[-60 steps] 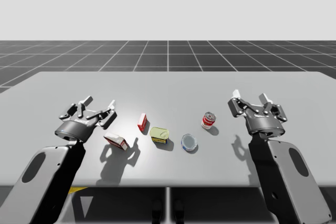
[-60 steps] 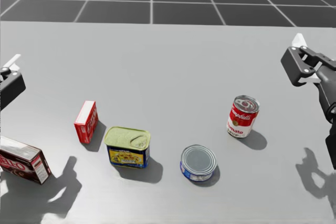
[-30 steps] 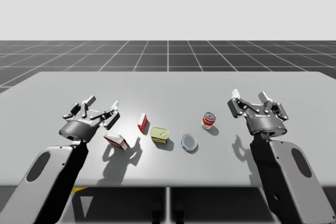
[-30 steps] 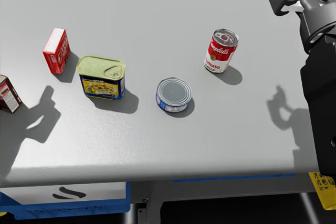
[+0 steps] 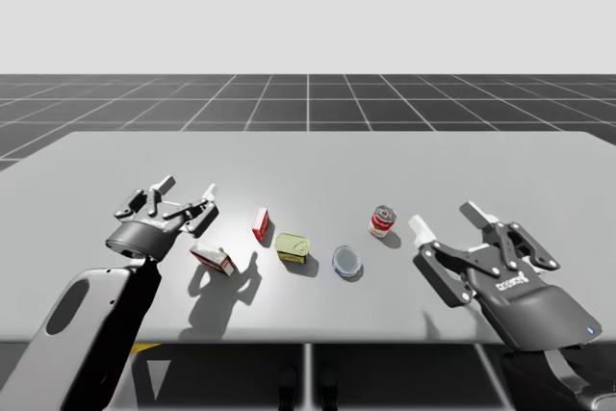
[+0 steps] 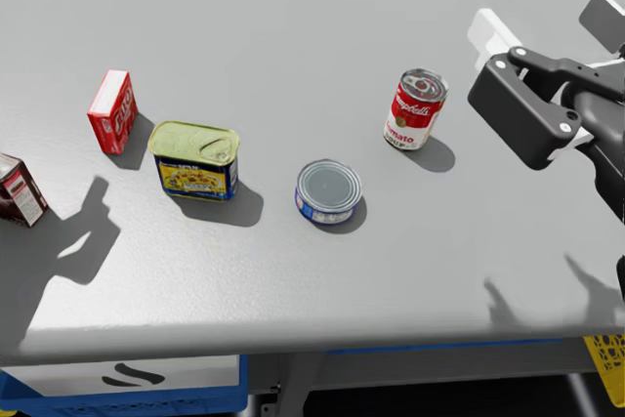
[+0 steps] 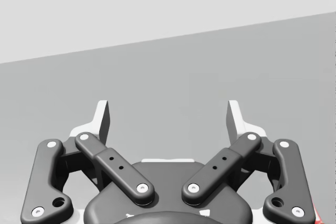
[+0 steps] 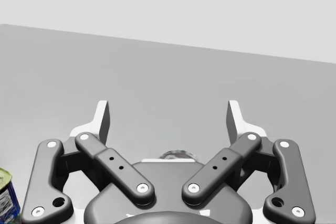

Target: Grasp the tuna can and hold it up.

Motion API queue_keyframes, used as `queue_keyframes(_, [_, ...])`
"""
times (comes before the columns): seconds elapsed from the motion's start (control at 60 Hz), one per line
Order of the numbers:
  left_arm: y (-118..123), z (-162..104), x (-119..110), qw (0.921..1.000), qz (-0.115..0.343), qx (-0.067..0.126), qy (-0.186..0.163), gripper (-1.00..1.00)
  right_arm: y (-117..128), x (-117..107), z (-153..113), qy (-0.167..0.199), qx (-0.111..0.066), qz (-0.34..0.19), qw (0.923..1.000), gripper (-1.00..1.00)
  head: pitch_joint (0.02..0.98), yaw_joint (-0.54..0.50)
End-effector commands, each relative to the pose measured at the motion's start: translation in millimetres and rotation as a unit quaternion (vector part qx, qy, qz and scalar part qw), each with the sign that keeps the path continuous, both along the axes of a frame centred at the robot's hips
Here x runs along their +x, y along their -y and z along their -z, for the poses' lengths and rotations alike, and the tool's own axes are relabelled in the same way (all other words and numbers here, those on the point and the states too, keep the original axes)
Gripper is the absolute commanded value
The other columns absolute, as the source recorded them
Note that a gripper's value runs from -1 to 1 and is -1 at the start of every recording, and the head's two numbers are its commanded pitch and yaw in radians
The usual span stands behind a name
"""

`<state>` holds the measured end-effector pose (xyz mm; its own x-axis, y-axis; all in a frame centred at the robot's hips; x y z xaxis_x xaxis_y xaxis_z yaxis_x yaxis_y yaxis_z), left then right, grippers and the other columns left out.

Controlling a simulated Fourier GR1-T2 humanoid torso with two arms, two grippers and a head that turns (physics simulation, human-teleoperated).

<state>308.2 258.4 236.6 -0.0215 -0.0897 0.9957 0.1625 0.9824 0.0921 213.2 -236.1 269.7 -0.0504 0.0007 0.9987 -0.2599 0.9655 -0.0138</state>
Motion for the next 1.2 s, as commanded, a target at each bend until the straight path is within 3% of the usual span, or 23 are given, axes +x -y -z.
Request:
queue_keyframes(0.017, [-1.3,-1.6,-0.7,0.9999,0.004,-0.010,0.001,-1.00,-16.0,-41.8,14.0,-0.038,-0.002,-0.064,0.9972,-1.00,0.922,-0.14])
queue_keyframes(0.1, [-2.6,-2.5,-1.1,0.9998,0.006,-0.018,0.001,-1.00,-19.4,-51.0,24.9,-0.053,-0.008,-0.081,0.9952,-1.00,0.922,-0.14])
queue_keyframes(0.217, [-2.8,-3.1,-1.5,0.9998,0.006,-0.021,0.003,-1.00,-25.4,-56.0,45.7,-0.064,-0.040,-0.114,0.9906,-1.00,0.921,-0.15])
queue_keyframes(0.417, [-2.9,-3.6,-2.1,0.9997,0.007,-0.024,0.003,-1.00,-43.6,-52.5,76.8,-0.095,-0.068,-0.142,0.9830,-1.00,0.924,-0.16])
queue_keyframes(0.6, [-3.2,-3.5,-1.6,0.9997,0.008,-0.024,0.003,-1.00,-53.9,-39.8,101.7,-0.127,-0.068,-0.139,0.9797,-1.00,0.922,-0.16])
queue_keyframes(0.65, [-3.1,-3.5,-1.6,0.9997,0.009,-0.024,0.003,-1.00,-58.0,-32.2,111.5,-0.127,-0.078,-0.125,0.9808,-1.00,0.923,-0.16])
queue_keyframes(0.817, [-3.5,-3.4,-1.5,0.9997,0.009,-0.024,0.003,-1.00,-66.0,-11.8,131.9,-0.136,-0.083,-0.105,0.9816,-1.00,0.923,-0.16])
queue_keyframes(1.2, [-2.2,-3.1,-1.3,0.9997,0.011,-0.023,0.002,-1.00,-81.8,13.7,149.7,-0.141,-0.087,-0.089,0.9822,-1.00,0.922,-0.15])
